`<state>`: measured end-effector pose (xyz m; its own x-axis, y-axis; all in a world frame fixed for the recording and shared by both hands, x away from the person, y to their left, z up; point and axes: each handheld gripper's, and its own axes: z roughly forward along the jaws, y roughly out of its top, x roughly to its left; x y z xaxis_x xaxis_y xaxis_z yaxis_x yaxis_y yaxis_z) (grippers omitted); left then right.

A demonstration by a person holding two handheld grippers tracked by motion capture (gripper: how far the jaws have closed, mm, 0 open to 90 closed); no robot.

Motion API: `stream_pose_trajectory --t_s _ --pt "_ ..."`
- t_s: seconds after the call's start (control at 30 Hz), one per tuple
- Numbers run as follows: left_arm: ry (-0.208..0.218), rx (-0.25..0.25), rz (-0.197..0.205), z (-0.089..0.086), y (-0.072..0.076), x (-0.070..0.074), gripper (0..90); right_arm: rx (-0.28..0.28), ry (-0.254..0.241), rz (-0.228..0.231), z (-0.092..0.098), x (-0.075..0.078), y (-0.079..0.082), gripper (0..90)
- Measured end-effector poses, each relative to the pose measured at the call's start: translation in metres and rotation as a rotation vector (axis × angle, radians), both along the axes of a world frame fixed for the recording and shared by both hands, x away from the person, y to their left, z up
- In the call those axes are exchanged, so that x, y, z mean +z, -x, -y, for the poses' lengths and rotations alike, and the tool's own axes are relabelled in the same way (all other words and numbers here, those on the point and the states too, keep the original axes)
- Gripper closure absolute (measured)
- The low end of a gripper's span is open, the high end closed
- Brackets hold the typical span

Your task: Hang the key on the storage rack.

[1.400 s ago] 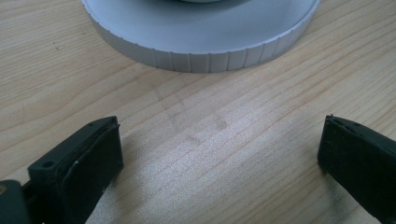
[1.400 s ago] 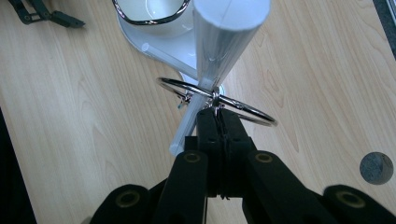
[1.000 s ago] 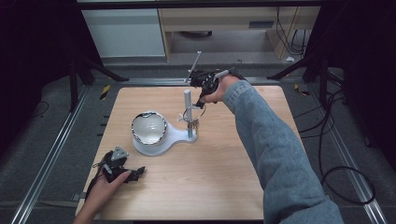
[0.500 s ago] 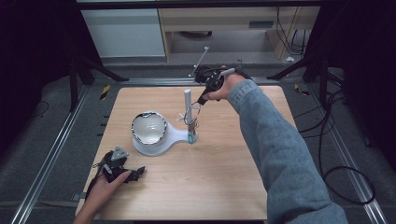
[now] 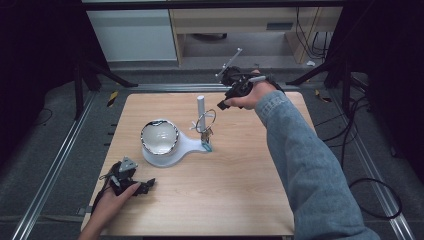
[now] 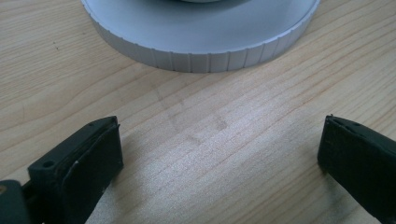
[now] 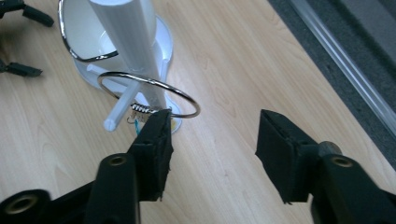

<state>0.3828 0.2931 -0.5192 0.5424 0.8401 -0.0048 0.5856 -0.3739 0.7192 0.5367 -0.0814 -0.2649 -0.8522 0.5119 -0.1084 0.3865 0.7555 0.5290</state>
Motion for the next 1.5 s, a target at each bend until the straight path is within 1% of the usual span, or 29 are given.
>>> stream_pose_trajectory --t_s 0.03,0.07,0.1,0.13,0.17,0.23,0.3,0.33,0.37,0.4,0.43,0.47,0.5,0.6,0.67,0.8,0.87,1.0,1.07,1.1,1.13,1.2,1.23,1.27,1.3,1.4,1.43,1.5 --pt "0.000 0.000 0.000 0.000 0.000 0.000 0.0 -0.003 -0.001 0.007 0.002 0.000 0.000 41.6" --pt "0.000 0.000 0.000 0.000 0.000 0.000 0.0 -0.021 -0.001 0.032 0.005 0.001 0.001 34.4" --pt "0.000 0.000 0.000 0.000 0.000 0.000 0.0 -0.021 -0.001 0.032 0.005 0.001 0.001 34.4" --pt "0.000 0.000 0.000 0.000 0.000 0.000 0.0 -0.031 -0.023 0.053 0.009 0.002 0.002 29.4" --pt "0.000 0.000 0.000 0.000 0.000 0.000 0.0 -0.031 -0.023 0.053 0.009 0.002 0.002 29.4" --pt "0.000 0.000 0.000 0.000 0.000 0.000 0.0 -0.047 -0.046 0.061 0.013 0.002 0.002 24.5" --pt "0.000 0.000 0.000 0.000 0.000 0.000 0.0 -0.062 -0.058 0.073 0.015 0.002 0.003 20.1" --pt "0.000 0.000 0.000 0.000 0.000 0.000 0.0 -0.074 -0.065 0.077 0.018 0.000 0.003 15.7" --pt "0.000 0.000 0.000 0.000 0.000 0.000 0.0 -0.081 -0.065 0.075 0.019 0.000 0.003 12.8" --pt "0.000 0.000 0.000 0.000 0.000 0.000 0.0 -0.089 -0.066 0.076 0.020 -0.001 0.003 11.9" --pt "0.000 0.000 0.000 0.000 0.000 0.000 0.0 -0.089 -0.063 0.086 0.021 -0.002 0.004 11.3" --pt "0.000 0.000 0.000 0.000 0.000 0.000 0.0 -0.089 -0.056 0.096 0.022 -0.002 0.004 8.9" --pt "0.000 0.000 0.000 0.000 0.000 0.000 0.0 -0.095 -0.057 0.098 0.023 -0.003 0.004 7.0" --pt "0.000 0.000 0.000 0.000 0.000 0.000 0.0 -0.104 -0.055 0.095 0.025 -0.003 0.004 6.3" --pt "0.000 0.000 0.000 0.000 0.000 0.000 0.0 -0.111 -0.068 0.104 0.030 -0.004 0.005 5.9" --pt "0.000 0.000 0.000 0.000 0.000 0.000 0.0 -0.118 -0.077 0.115 0.035 -0.007 0.007 6.1" --pt "0.000 0.000 0.000 0.000 0.000 0.000 0.0 -0.130 -0.082 0.121 0.039 -0.008 0.009 7.5" --pt "0.001 0.000 0.002 0.000 0.000 0.000 0.0 -0.165 -0.107 0.150 0.051 -0.013 0.013 10.3" --pt "0.001 0.000 0.001 0.000 0.000 0.000 0.0 -0.167 -0.103 0.157 0.053 -0.013 0.014 10.3" --pt "0.001 0.000 0.001 0.000 0.000 0.000 0.0 -0.169 -0.092 0.173 0.054 -0.014 0.015 10.3" --pt "0.001 0.000 0.001 0.000 0.000 0.000 0.0 -0.174 -0.097 0.191 0.057 -0.014 0.016 10.4" --pt "0.001 0.000 0.001 0.000 0.000 0.000 0.0 -0.168 -0.109 0.200 0.061 -0.015 0.018 10.3" --pt "0.001 0.000 0.001 0.000 0.000 0.000 0.0 -0.166 -0.101 0.223 0.065 -0.017 0.020 10.5" --pt "0.001 0.000 0.001 0.000 0.000 0.000 0.0 -0.166 -0.101 0.223 0.065 -0.017 0.020 10.5" --pt "0.001 0.000 0.001 0.000 0.000 0.000 0.0 -0.164 -0.098 0.261 0.069 -0.019 0.023 10.8" --pt "0.001 0.000 0.001 0.000 0.000 0.000 0.0 -0.168 -0.102 0.264 0.073 -0.021 0.024 10.5" --pt "0.001 0.000 0.002 0.000 0.000 0.000 0.0 -0.169 -0.087 0.271 0.075 -0.023 0.026 10.3" --pt "0.001 0.000 0.001 0.000 0.000 0.000 0.0 -0.175 -0.101 0.275 0.080 -0.026 0.030 10.4"
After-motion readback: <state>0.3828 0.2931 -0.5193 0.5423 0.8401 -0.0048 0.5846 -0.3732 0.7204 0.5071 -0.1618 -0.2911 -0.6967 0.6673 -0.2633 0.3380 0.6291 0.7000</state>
